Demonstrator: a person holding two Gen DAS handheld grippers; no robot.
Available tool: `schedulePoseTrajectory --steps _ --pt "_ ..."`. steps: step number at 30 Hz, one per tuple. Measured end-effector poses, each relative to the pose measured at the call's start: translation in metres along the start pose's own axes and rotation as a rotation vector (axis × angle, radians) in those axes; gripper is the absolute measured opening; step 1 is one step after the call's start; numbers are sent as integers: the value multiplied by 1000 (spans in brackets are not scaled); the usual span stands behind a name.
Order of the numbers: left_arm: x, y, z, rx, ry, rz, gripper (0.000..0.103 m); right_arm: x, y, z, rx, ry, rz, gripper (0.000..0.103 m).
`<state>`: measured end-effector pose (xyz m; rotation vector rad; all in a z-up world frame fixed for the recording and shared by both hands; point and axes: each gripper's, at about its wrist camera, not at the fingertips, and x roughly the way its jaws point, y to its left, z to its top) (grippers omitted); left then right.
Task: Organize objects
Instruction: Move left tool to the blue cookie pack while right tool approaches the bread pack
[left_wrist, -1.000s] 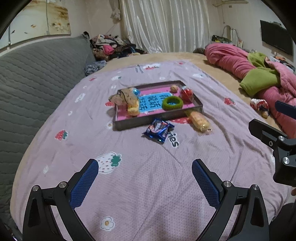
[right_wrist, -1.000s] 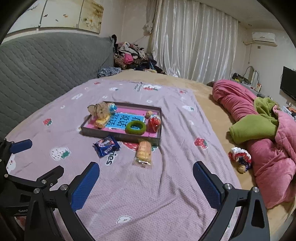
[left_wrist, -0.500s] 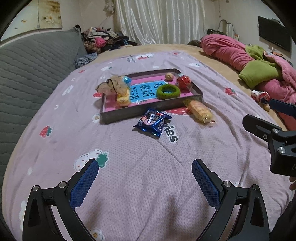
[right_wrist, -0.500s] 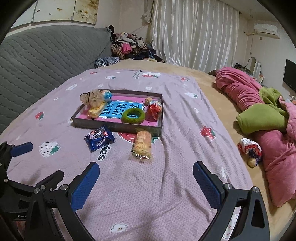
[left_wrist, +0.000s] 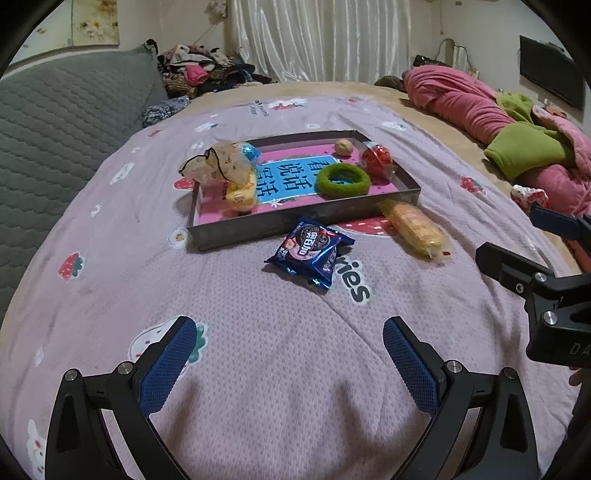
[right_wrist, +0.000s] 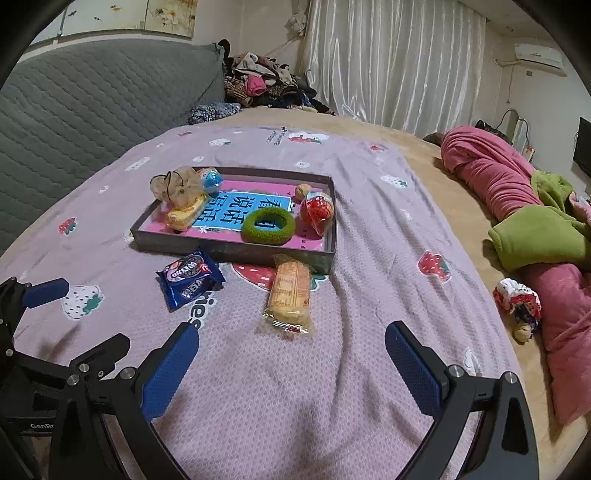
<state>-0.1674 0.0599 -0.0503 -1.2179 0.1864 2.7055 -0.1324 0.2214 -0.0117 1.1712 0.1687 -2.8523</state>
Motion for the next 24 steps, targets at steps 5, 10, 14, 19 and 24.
schedulePoseTrajectory --steps 5,10,14,19,24 --pt "19 0 4 5 13 -7 101 16 -5 3 10 12 7 102" --pt "40 4 8 6 16 -15 101 33 -7 7 17 21 6 102" --pt "56 7 12 3 27 -28 101 50 -8 10 17 40 4 102" --pt "71 8 19 -29 39 -67 101 70 -8 11 13 66 -3 102" --pt "81 9 28 -36 30 -71 101 84 -10 12 21 69 -1 102"
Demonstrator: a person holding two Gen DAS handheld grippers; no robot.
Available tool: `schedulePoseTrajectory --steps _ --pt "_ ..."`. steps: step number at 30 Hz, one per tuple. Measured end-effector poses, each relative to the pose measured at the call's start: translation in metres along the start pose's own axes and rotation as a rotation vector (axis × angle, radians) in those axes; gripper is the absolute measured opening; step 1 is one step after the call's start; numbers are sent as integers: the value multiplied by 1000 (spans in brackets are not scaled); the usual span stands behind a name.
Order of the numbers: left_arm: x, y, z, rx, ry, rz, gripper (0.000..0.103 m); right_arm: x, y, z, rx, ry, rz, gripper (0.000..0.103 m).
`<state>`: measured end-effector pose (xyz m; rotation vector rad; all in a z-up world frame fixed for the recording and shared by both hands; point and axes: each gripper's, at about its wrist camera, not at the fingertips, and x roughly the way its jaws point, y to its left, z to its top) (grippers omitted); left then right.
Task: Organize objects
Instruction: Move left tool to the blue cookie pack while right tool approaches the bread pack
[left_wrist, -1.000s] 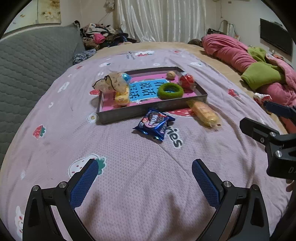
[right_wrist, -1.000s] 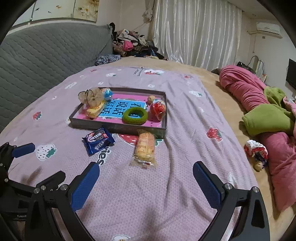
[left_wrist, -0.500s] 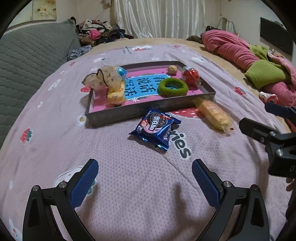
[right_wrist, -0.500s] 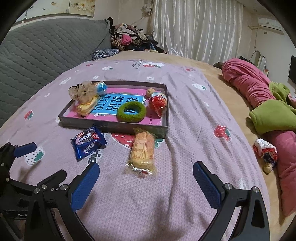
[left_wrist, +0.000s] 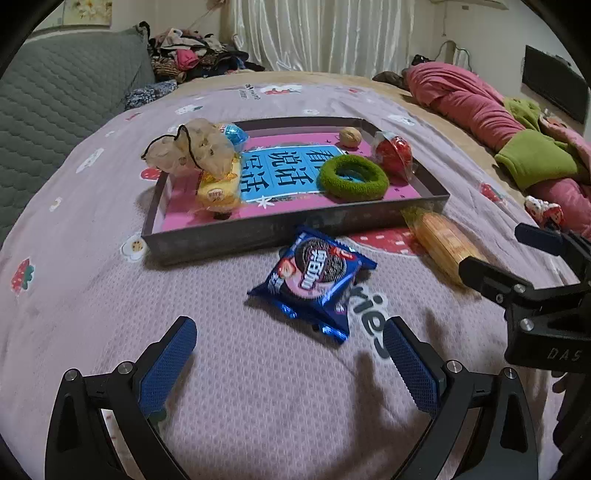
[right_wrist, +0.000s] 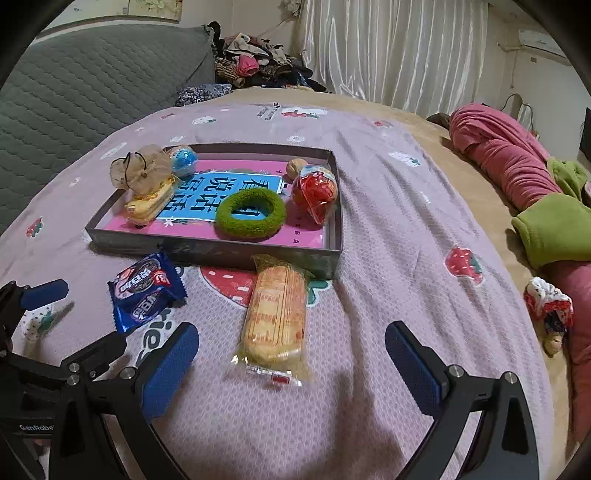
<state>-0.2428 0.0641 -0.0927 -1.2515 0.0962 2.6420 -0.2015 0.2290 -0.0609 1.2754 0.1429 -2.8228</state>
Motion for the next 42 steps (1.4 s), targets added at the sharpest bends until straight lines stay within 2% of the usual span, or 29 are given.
schedulePoseTrajectory --steps 9,13,20,23,25,30,34,36,38,42 --pt "23 3 9 -9 3 7 101 24 -5 9 8 25 14 102" --pt "31 7 10 -23 7 -14 101 33 -7 11 11 33 14 102" --pt "47 15 15 -53 51 -38 101 53 -6 12 -19 57 -1 102" --pt "49 13 16 -41 54 -32 101 61 -6 14 -14 71 27 89" --pt "51 13 17 -43 59 -36 101 65 -5 14 -16 79 61 76" --pt "54 12 20 -38 59 -41 100 66 -5 13 -17 64 107 60" --pt "57 12 22 -40 58 -72 93 68 -6 12 -5 60 138 56" --pt "58 9 22 -34 50 -83 77 68 -6 11 -8 54 149 53" --pt "58 7 21 -29 45 -96 66 68 -6 10 -8 49 159 52" --pt "59 9 22 -40 41 -111 65 67 -4 10 -24 38 172 47"
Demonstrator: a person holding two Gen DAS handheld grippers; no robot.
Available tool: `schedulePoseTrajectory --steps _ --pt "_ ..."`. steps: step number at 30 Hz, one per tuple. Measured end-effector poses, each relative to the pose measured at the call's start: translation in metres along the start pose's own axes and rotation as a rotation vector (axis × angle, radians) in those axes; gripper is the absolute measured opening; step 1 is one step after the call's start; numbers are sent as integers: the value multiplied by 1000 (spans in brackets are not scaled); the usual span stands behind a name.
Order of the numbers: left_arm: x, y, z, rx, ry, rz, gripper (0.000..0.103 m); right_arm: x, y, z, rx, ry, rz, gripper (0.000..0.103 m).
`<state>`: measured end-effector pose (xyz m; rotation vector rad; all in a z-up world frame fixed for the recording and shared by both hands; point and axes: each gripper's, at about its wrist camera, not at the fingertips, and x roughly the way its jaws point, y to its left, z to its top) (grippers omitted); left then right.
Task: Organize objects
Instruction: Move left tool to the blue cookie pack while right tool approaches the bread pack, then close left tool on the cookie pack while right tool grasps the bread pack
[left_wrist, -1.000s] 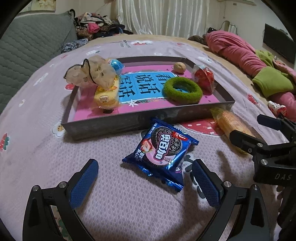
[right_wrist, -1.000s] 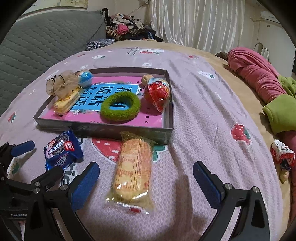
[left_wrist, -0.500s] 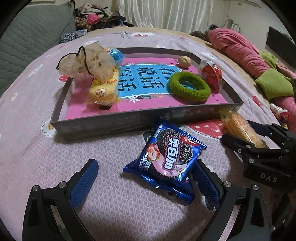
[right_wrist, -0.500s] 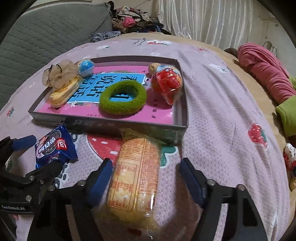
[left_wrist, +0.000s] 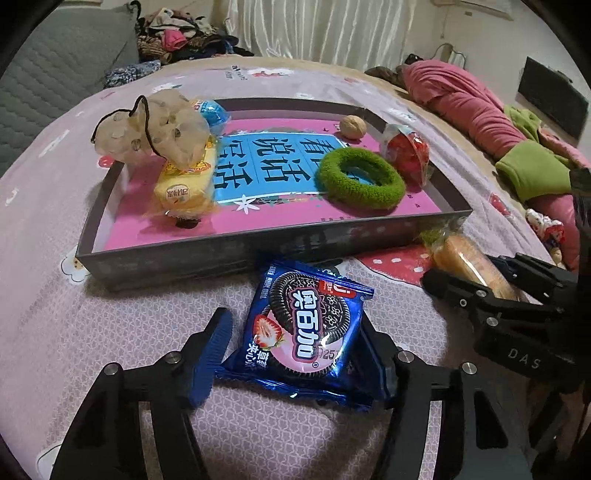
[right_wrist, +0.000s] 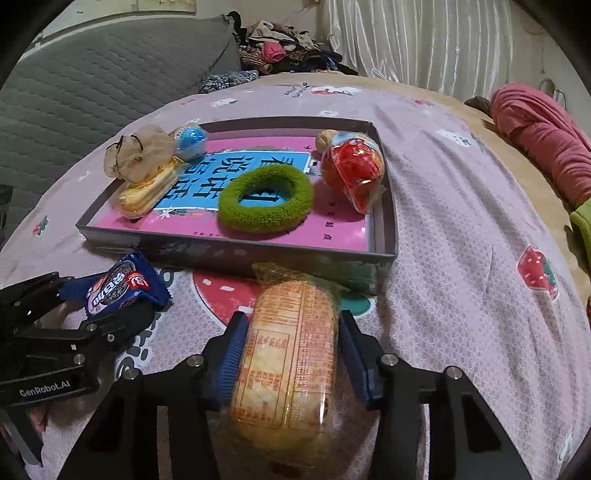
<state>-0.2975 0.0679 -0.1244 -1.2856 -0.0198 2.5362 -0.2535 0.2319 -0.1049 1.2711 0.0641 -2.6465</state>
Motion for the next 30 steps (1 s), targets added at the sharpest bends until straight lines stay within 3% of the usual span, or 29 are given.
schedulePoseTrajectory --steps 17,23,30 --pt "-16 -2 -9 23 -39 46 63 -11 -1 -4 4 -40 68 39" --pt "-28 7 -15 -16 -52 46 53 -24 9 -5 -38 -58 32 39" --pt "-38 3 -25 -4 -56 61 53 -38 15 -16 -22 -44 21 39"
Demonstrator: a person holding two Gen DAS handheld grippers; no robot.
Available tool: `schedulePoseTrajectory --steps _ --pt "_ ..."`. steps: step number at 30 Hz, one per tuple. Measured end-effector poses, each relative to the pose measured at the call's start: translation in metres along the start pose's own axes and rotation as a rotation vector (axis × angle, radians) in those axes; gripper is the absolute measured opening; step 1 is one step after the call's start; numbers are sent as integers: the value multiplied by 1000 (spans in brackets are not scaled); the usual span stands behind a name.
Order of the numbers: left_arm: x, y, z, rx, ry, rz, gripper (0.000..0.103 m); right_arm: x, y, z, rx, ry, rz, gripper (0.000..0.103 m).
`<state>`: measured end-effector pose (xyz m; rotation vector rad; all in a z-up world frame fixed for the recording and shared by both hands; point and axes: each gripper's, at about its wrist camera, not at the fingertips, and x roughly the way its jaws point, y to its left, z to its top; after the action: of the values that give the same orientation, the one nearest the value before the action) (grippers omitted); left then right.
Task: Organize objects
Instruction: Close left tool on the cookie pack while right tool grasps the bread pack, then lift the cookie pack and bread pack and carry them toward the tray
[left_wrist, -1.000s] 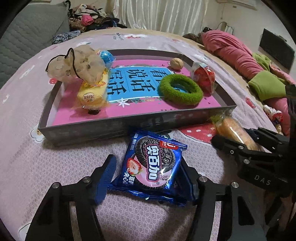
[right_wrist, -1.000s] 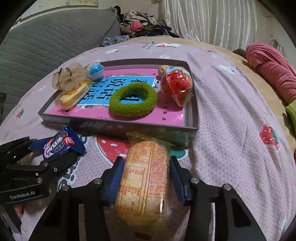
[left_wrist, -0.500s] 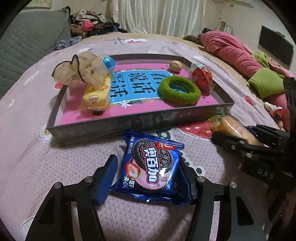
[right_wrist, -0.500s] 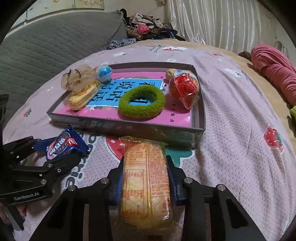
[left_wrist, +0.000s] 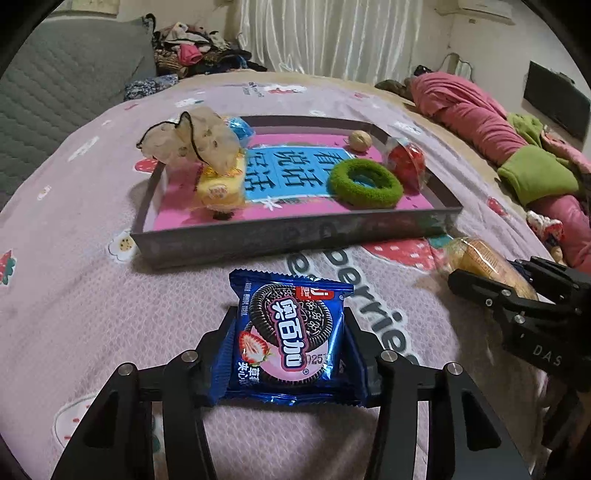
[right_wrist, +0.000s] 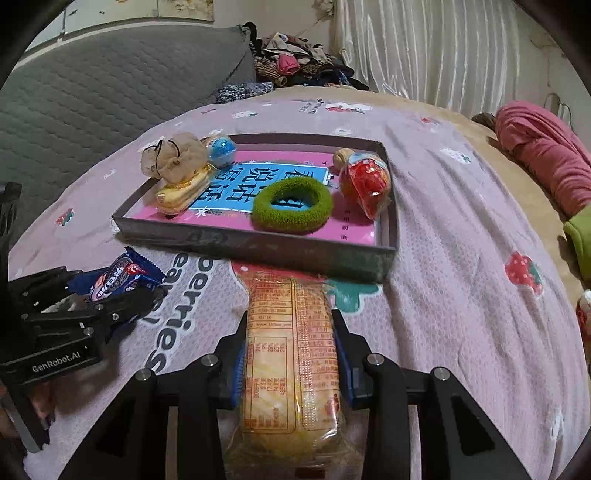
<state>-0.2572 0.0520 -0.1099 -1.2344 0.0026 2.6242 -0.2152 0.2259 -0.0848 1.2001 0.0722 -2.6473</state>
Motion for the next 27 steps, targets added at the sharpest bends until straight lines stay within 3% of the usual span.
schedulePoseTrajectory --steps 15,27 --pt "-41 -1 -8 5 -32 37 53 -58 15 -9 3 -54 6 39" --pt "-98 -3 -22 -6 -72 53 53 -99 35 -19 -1 -91 33 39"
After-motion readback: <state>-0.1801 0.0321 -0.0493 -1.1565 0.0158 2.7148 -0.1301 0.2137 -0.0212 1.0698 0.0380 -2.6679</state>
